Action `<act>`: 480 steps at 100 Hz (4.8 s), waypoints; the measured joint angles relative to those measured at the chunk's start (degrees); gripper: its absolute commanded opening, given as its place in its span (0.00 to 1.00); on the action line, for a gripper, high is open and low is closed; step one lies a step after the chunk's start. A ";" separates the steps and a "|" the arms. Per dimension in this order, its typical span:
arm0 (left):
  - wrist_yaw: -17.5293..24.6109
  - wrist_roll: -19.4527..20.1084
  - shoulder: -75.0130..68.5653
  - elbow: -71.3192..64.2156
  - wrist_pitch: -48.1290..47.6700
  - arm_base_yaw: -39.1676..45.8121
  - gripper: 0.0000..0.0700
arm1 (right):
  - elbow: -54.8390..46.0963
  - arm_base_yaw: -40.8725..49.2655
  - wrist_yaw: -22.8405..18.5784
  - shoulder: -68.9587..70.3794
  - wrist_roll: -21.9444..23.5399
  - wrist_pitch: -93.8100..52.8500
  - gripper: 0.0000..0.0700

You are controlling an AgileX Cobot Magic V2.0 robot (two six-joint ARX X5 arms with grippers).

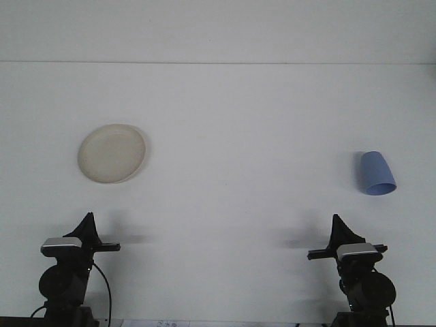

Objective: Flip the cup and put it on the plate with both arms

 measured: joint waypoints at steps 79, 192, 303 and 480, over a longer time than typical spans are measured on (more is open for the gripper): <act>0.00 0.00 0.00 0.00 0.00 0.00 0.02 | 0.00 0.00 0.02 0.00 0.00 0.00 0.01; 0.00 0.00 0.00 0.00 0.00 0.00 0.02 | 45.57 -0.02 16.41 30.34 -1.03 -22.73 0.61; 0.00 0.00 0.00 0.00 0.00 0.00 0.02 | 45.62 -27.98 6.60 77.61 -18.64 -7.04 0.61; 0.00 0.00 0.00 0.00 0.00 0.00 0.02 | 65.33 -0.09 -9.64 61.90 1.86 -32.57 0.00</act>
